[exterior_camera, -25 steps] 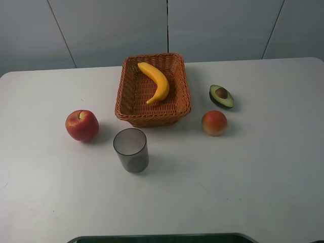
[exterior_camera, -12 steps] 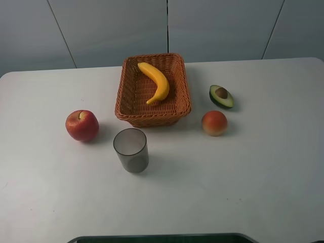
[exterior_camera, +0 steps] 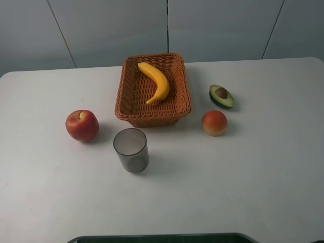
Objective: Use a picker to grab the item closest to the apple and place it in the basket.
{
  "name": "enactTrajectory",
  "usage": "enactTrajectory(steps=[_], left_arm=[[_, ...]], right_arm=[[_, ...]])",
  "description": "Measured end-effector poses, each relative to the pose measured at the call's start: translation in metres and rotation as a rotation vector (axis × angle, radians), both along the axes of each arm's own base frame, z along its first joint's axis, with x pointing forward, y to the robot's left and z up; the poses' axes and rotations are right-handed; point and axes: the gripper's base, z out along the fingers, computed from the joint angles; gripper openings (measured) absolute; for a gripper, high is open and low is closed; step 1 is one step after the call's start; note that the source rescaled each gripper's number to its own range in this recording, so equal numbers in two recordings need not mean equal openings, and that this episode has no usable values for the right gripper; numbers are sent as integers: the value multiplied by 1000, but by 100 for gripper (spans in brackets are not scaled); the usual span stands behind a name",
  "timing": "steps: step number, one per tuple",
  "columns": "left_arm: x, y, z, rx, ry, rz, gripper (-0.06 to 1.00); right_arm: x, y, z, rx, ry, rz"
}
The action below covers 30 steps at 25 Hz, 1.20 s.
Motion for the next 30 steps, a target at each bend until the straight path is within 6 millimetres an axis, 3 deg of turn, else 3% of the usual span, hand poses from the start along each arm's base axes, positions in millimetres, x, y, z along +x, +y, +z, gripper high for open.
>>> enactTrajectory(steps=[7,14,22,30], left_arm=[[-22,0,-34,0,10,-1,100],[-57,2,-37,17,-125,7,100],[-87,8,-47,70,-159,45,100],[-85,9,-72,88,-43,56,100]], right_arm=[[0,0,0,0,0,0],[0,0,0,0,0,0],[0,0,0,0,0,0],[0,0,0,0,0,0]])
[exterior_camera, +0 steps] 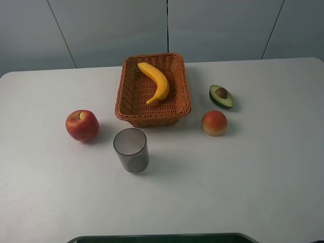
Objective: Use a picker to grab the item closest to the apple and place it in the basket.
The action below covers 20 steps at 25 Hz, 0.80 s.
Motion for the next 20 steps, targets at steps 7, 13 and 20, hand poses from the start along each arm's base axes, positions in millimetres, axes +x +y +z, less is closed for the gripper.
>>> enactTrajectory(steps=[7,13,20], left_arm=[[7,-4,-10,-28,11,-31,100],[9,-4,-10,-28,1,-32,100],[9,-4,-10,-30,1,-31,100]], right_arm=[[0,0,0,0,0,0],[0,0,0,0,0,0],[0,0,0,0,0,0]])
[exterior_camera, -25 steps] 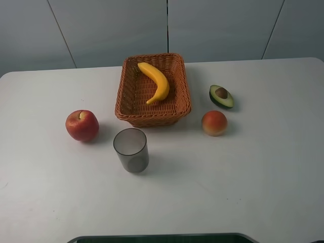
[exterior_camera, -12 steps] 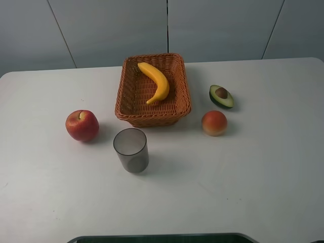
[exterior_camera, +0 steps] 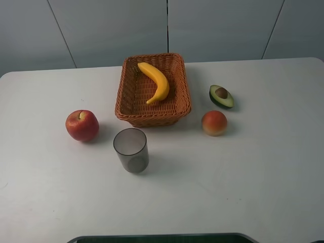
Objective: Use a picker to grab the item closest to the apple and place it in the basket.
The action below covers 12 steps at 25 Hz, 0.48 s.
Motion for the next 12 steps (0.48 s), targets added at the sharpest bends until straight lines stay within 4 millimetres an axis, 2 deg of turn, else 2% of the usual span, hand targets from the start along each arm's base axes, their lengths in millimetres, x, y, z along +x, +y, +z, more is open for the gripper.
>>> enactTrajectory(steps=[12], left_arm=[[0,-3,0,-40,-1,-20,100]], right_arm=[[0,0,0,0,0,0]])
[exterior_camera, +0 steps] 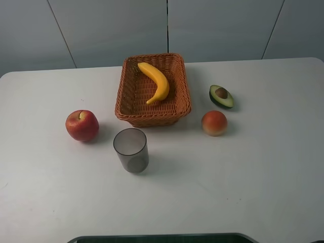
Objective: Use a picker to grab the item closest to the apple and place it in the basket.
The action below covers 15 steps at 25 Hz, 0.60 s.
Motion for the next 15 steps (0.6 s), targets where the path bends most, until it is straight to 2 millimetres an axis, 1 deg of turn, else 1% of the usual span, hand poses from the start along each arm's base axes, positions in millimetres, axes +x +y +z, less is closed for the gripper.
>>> enactTrajectory(steps=[15], left_arm=[[0,-3,0,-26,0,-18,100]], right_arm=[[0,0,0,0,0,0]])
